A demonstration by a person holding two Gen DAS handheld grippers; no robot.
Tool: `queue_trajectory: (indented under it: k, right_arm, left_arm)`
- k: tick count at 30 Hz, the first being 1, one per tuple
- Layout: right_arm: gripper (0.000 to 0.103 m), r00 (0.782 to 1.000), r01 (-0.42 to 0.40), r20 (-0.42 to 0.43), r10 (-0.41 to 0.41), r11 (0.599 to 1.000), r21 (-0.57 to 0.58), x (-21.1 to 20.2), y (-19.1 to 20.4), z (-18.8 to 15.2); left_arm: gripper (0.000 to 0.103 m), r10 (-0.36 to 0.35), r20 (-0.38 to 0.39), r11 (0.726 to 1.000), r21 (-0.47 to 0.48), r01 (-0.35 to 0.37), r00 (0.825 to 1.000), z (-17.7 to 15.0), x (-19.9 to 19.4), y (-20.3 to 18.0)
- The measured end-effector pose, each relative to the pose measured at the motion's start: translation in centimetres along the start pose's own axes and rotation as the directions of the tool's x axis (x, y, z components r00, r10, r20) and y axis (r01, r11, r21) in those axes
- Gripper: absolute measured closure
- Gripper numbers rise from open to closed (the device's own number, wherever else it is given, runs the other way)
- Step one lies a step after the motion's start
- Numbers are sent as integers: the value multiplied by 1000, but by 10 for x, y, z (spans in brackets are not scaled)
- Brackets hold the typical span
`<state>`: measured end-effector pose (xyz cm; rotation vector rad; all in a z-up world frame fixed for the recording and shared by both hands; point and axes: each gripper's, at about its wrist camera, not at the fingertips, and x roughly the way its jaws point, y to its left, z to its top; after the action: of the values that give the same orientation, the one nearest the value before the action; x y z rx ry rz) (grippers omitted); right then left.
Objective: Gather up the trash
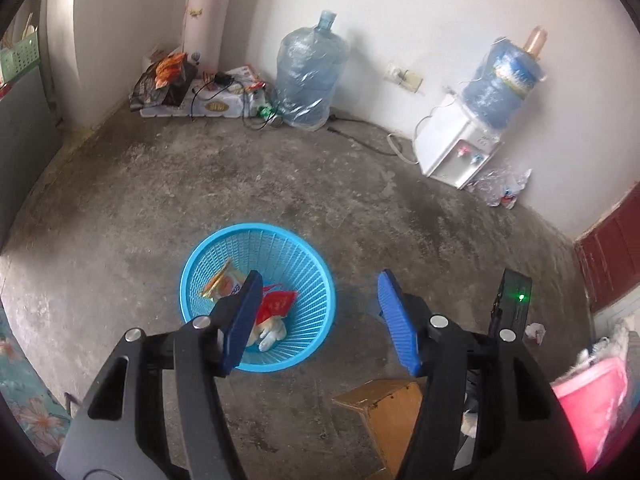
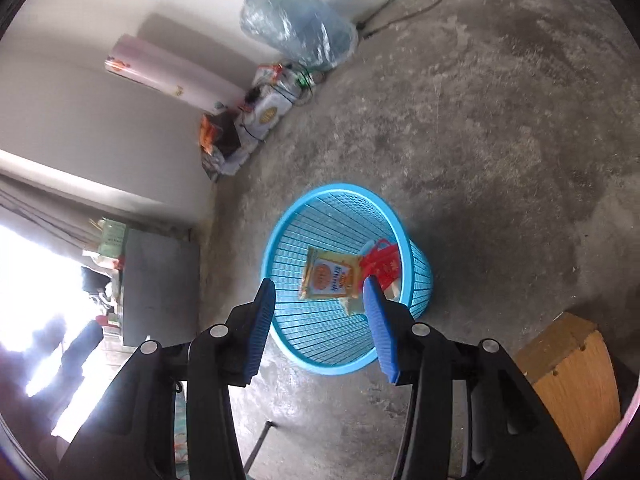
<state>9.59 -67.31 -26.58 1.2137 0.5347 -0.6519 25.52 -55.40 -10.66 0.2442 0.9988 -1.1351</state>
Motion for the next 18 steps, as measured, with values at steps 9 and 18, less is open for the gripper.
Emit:
queue_trajectory:
  k: [9,18]
  right_arm:
    - [47,991,-96,74,116,968,-232,-91,76,-41]
    - [38,961,-269,-74,267,835,-479,-156,162,-95]
  left_arm:
    - [46,-25,96,996,91,16,995,-16,-127,-10]
    - [40,33,190,999,26,-39,981,-69,-284,29]
